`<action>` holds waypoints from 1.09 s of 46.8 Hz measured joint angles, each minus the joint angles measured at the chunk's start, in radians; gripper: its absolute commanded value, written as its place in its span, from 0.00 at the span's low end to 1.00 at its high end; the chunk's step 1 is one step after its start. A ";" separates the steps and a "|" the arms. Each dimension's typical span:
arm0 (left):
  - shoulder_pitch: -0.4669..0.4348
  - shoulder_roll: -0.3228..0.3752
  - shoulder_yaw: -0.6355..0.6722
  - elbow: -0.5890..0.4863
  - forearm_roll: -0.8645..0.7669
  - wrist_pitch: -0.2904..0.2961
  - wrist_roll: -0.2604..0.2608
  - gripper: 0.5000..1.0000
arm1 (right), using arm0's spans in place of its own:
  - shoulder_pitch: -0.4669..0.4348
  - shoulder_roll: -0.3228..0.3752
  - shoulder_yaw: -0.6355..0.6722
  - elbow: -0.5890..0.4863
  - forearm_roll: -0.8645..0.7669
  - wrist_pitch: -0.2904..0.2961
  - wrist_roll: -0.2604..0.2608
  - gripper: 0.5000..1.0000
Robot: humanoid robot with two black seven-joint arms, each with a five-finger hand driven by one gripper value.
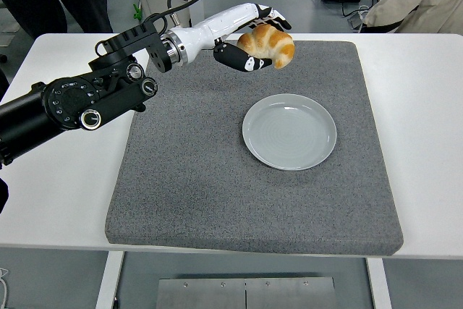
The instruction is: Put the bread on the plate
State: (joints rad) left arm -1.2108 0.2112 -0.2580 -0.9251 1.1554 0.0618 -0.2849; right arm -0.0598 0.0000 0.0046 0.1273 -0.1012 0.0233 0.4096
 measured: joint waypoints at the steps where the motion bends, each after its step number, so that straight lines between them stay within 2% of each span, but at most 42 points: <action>1: 0.001 -0.005 0.000 0.000 0.004 0.000 0.002 0.38 | 0.000 0.000 0.000 0.000 0.000 0.000 0.000 1.00; 18: 0.021 -0.042 0.012 0.002 0.030 0.007 0.007 0.40 | 0.000 0.000 0.000 0.000 0.000 0.000 0.000 1.00; 25: 0.040 -0.066 0.014 0.002 0.088 0.011 0.007 0.43 | 0.000 0.000 0.000 0.000 0.000 0.000 0.000 1.00; 43: 0.100 -0.088 0.031 0.015 0.129 0.070 0.007 0.45 | 0.000 0.000 0.000 0.000 0.000 0.001 0.000 1.00; 51: 0.114 -0.103 0.090 0.017 0.133 0.116 0.006 0.46 | 0.000 0.000 0.000 0.000 0.000 0.000 0.000 1.00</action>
State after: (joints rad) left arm -1.0972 0.1081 -0.1677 -0.9080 1.2885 0.1783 -0.2792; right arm -0.0598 0.0000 0.0046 0.1273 -0.1012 0.0234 0.4096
